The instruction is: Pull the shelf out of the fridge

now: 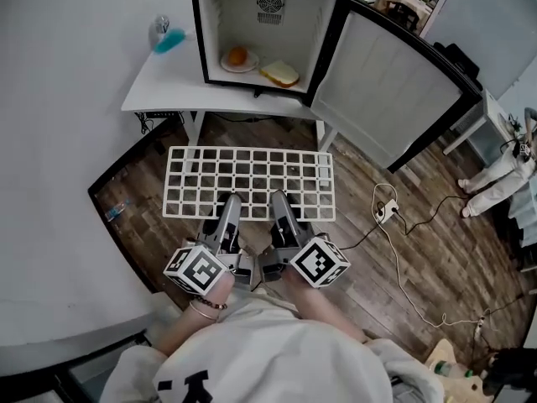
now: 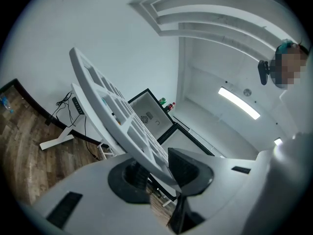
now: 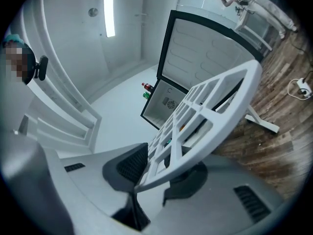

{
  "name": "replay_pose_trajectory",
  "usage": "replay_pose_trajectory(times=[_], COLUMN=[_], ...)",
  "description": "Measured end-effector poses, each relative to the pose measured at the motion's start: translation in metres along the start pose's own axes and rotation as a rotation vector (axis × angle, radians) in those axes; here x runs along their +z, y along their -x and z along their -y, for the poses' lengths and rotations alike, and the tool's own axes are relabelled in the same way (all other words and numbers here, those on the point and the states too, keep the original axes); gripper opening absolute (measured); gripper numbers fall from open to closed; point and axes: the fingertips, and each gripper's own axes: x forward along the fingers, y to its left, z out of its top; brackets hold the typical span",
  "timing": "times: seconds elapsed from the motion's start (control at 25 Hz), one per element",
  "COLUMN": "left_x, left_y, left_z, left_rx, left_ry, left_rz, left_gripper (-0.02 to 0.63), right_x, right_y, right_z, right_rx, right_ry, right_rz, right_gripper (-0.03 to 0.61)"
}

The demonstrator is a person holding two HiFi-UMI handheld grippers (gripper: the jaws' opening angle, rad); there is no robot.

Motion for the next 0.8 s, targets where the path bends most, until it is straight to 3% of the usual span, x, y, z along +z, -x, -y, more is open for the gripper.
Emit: replay_pose_trajectory(times=[0.8], left_x=[-0.008], left_y=[0.057], left_z=[0.021], left_rx=[-0.019], left_ry=[-0.012], left_rz=[0.024], left_gripper=[0.112], right_x=[-0.02], right_y=[0.05], right_z=[-0.023], right_rx=[0.012], right_ry=[-0.013], right_rz=[0.007], right_gripper=[0.12])
